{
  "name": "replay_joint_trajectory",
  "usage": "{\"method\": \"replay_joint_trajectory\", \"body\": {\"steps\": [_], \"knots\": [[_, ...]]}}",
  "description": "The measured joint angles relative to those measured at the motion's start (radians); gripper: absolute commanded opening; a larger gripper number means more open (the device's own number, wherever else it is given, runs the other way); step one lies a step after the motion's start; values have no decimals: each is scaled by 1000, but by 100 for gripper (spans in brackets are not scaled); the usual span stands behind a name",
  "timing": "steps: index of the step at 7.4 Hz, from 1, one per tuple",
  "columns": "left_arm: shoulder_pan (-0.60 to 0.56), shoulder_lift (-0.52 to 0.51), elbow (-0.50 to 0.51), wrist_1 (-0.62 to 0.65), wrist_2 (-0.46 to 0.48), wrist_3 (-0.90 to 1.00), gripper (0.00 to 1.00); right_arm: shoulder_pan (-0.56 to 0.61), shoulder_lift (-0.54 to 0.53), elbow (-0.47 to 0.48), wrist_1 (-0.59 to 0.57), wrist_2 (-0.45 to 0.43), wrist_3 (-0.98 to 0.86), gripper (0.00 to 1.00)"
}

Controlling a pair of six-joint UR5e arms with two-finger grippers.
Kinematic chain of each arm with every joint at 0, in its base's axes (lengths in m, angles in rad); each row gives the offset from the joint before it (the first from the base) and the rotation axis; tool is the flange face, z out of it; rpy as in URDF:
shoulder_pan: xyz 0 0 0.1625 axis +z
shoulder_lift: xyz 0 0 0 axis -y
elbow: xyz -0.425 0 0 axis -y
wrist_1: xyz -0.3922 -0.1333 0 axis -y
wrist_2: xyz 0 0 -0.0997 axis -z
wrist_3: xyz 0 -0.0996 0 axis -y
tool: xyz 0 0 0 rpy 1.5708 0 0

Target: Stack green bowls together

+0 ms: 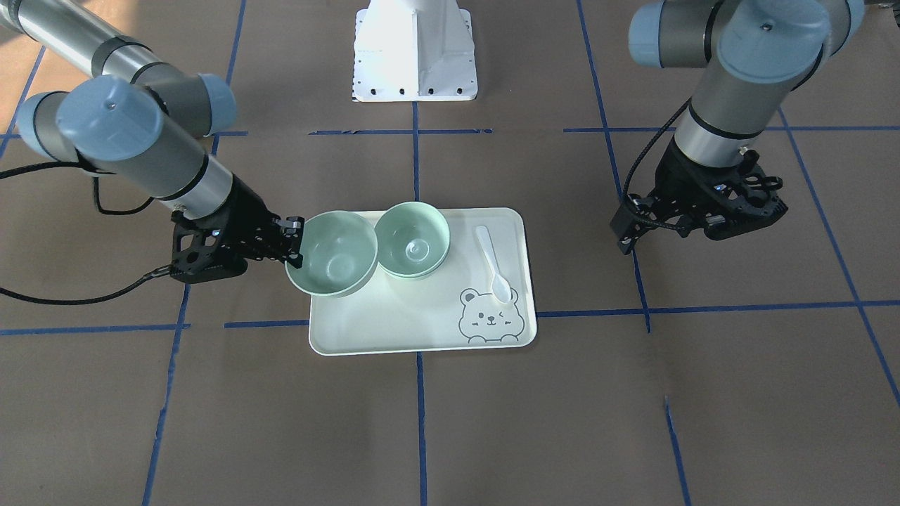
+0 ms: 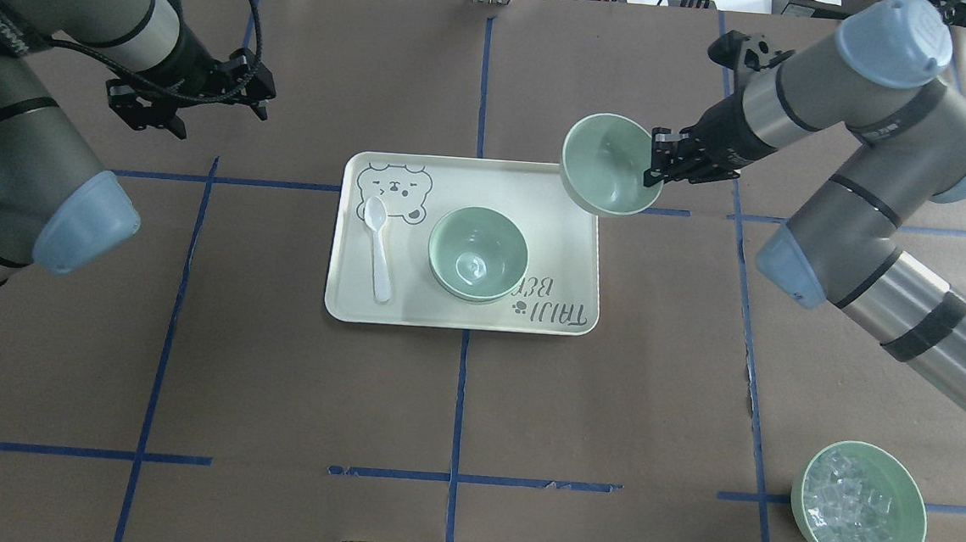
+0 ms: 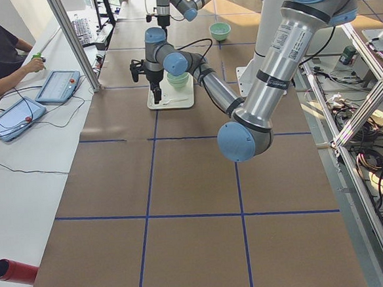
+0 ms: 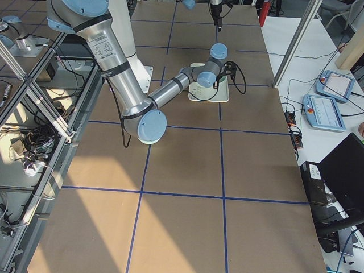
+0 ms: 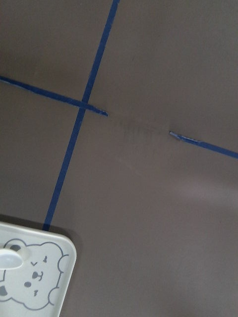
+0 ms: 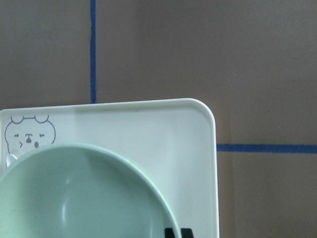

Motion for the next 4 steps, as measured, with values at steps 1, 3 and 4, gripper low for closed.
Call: {"method": "replay_joint_trajectory", "body": {"steps": [1, 3, 4], "knots": [[-19, 22, 0, -1, 0, 48, 100, -40, 12, 27, -40, -38, 3, 0], [-85, 70, 0, -3, -4, 171, 100, -109, 36, 36, -65, -112, 7, 0], [-120, 98, -2, -5, -10, 236, 100, -131, 45, 33, -67, -129, 8, 0]]}}
